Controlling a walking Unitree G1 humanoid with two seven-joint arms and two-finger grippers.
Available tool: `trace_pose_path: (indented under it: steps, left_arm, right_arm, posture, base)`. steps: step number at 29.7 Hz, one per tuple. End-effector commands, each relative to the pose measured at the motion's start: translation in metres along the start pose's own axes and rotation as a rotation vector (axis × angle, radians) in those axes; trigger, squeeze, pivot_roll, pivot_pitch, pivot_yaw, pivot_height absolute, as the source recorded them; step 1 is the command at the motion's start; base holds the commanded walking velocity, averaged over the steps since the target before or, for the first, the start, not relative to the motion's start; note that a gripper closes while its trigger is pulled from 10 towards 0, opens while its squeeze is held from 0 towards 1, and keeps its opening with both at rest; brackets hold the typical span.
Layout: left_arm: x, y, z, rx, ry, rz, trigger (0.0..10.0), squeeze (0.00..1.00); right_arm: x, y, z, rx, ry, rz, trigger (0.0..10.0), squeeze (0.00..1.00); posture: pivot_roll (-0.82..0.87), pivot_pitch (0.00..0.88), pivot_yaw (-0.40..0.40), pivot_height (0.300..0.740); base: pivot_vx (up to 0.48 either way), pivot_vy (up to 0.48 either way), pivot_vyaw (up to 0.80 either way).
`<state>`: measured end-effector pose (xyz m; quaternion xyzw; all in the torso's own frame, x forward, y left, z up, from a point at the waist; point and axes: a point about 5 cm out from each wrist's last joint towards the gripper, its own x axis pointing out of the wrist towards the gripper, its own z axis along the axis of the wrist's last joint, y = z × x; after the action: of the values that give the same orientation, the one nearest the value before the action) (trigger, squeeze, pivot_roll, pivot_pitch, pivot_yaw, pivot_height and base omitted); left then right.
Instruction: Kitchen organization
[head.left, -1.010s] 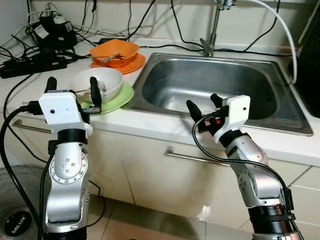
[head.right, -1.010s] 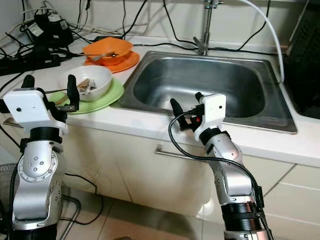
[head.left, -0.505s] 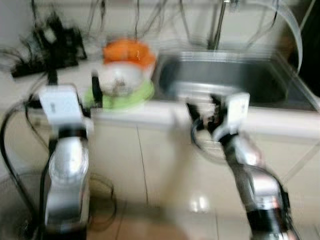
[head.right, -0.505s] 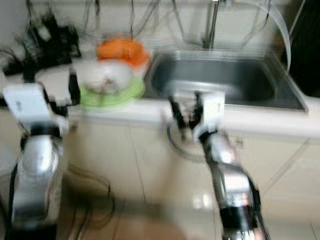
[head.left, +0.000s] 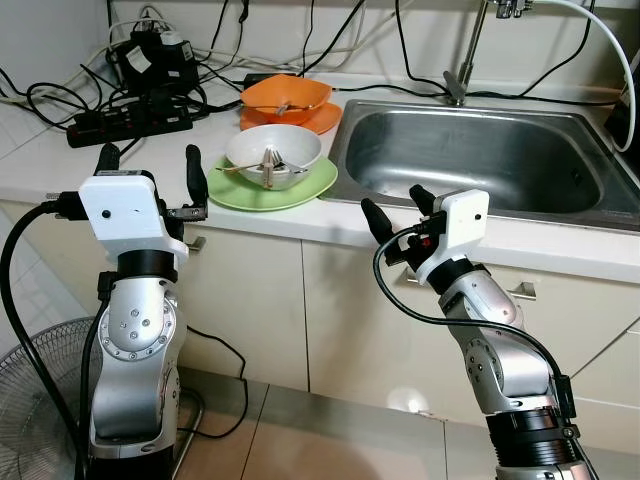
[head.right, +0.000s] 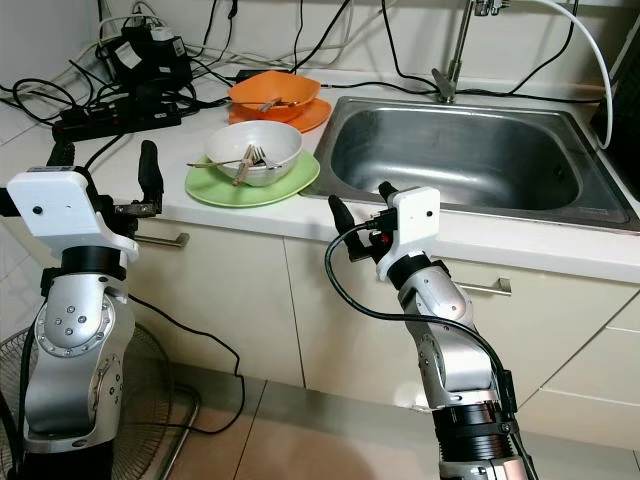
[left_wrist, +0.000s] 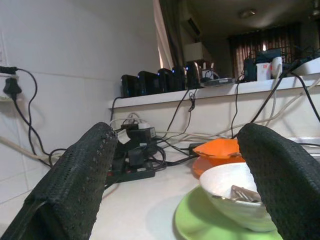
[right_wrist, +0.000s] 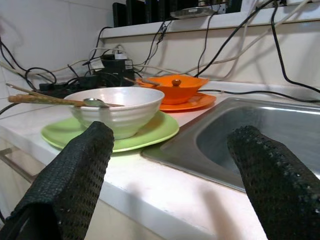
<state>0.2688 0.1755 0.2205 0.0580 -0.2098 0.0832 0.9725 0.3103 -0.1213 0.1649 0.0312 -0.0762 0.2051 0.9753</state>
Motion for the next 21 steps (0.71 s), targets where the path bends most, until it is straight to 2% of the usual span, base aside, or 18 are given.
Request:
trace_pose_path:
  steps: [1, 5, 8, 21]
  left_arm:
    - [0.005, -0.002, 0.006, 0.001, -0.022, -0.026, 10.0, 0.0]
    - [0.007, -0.003, 0.01, 0.007, -0.04, -0.048, 10.0, 0.0]
    - [0.007, -0.004, 0.008, 0.005, -0.032, -0.051, 10.0, 0.0]
    - [0.007, -0.006, 0.007, 0.012, -0.024, -0.073, 10.0, 0.0]
  right_arm:
    - [0.005, 0.001, 0.018, -0.037, -0.072, -0.004, 10.0, 0.0]
    - [0.01, 0.003, 0.041, -0.083, -0.163, -0.007, 10.0, 0.0]
    - [0.012, 0.006, 0.049, -0.099, -0.193, 0.003, 10.0, 0.0]
    - [0.011, 0.01, 0.046, -0.105, -0.186, 0.007, 10.0, 0.0]
  posture:
    - [-0.09, 0.0, 0.065, 0.74]
    - [-0.09, 0.0, 0.066, 0.74]
    - [-0.09, 0.0, 0.067, 0.74]
    - [-0.09, 0.0, 0.071, 0.74]
  base:
    - [0.0, 0.0, 0.0]
    - [0.203, 0.0, 0.0]
    - [0.365, 0.0, 0.0]
    - [0.326, 0.0, 0.0]
